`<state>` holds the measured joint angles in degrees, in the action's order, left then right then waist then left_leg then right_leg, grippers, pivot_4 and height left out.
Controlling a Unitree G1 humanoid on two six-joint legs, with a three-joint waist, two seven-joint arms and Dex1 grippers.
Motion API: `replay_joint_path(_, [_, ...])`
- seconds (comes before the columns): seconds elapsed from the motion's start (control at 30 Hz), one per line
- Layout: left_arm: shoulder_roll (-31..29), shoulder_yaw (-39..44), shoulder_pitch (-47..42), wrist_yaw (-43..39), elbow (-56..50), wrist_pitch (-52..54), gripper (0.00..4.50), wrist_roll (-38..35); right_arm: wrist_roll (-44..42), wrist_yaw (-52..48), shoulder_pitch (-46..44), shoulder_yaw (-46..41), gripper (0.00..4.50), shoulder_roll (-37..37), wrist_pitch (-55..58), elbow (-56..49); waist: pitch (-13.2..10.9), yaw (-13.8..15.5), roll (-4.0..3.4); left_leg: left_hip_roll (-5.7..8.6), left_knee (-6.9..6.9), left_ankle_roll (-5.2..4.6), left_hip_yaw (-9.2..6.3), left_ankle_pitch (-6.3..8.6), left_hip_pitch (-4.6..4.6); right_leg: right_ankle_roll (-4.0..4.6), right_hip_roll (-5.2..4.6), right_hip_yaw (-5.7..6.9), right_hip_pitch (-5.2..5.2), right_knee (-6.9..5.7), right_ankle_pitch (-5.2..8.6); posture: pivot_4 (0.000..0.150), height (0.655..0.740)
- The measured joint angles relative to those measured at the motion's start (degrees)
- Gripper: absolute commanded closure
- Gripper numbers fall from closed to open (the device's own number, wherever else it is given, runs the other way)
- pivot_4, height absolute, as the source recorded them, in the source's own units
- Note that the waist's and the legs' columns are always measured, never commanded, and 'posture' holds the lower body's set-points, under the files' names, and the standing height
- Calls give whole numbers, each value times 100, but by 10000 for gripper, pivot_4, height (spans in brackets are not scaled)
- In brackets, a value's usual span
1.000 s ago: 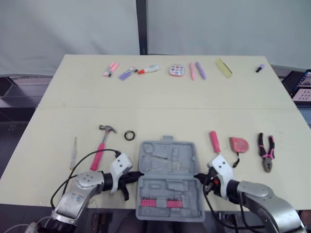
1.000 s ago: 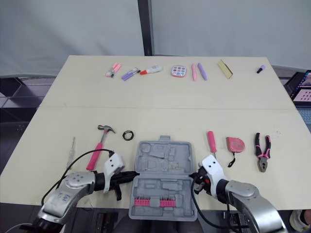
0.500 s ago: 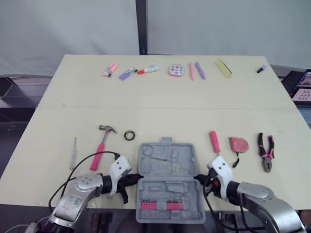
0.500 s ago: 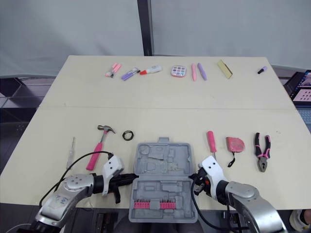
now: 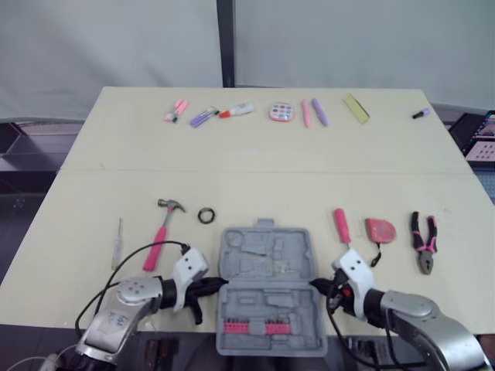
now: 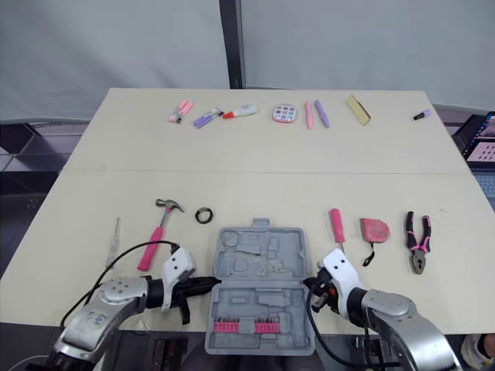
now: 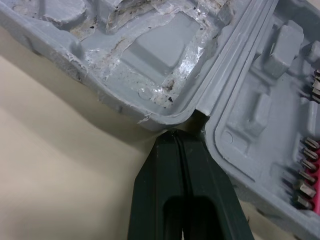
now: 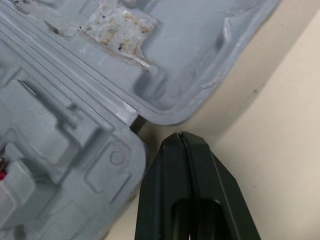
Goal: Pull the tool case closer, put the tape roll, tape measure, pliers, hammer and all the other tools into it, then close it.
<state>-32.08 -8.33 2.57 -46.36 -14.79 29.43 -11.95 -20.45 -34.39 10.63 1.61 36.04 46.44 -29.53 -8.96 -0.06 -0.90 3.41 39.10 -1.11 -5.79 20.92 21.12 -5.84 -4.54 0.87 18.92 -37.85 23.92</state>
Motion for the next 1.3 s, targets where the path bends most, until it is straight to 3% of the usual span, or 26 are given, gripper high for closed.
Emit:
replay_joint_path(0.23, [-260, 451, -29, -135, -32, 48, 45000, -323, -180, -135, 221, -402, 44697, 306, -14, -19, 0, 3, 0, 0, 1, 0, 1, 0, 4, 0, -1, 0, -2, 4, 0, 1500, 7134])
replay_joint_path(0.6, [-479, 2038, 933, -315, -1059, 65, 45000, -1492, -851, -544, 1118, -1455, 44697, 649, -108, -991, -1, 12, 0, -8, -1, -1, 0, 1, 0, 0, 2, 1, -30, 47, 0, 1500, 7134])
replay_joint_path(1.03, [-8, 2686, 2422, 47, -1528, -488, 45000, -1592, -549, -542, 2392, -2031, 44697, -20, -1613, -1024, -1, 33, 1, -9, -2, -2, 2, 1, 1, 0, 4, 0, -49, 92, 0, 1500, 7134])
replay_joint_path(1.27, [65, 2770, 2733, 37, -1554, -951, 45000, -1517, -343, -500, 2392, -1940, 44697, -131, -1773, -636, -1, 23, 0, -10, -4, -2, 4, 1, 1, 1, 5, 0, -51, 99, 1, 1500, 7134])
replay_joint_path(1.3, [65, 2759, 2732, 36, -1542, -981, 42432, -1508, -331, -500, 2356, -1917, 42391, -132, -1771, -596, -1, 22, 0, -10, -4, -2, 4, 1, 0, 1, 5, -1, -51, 99, 1, 1500, 7134])
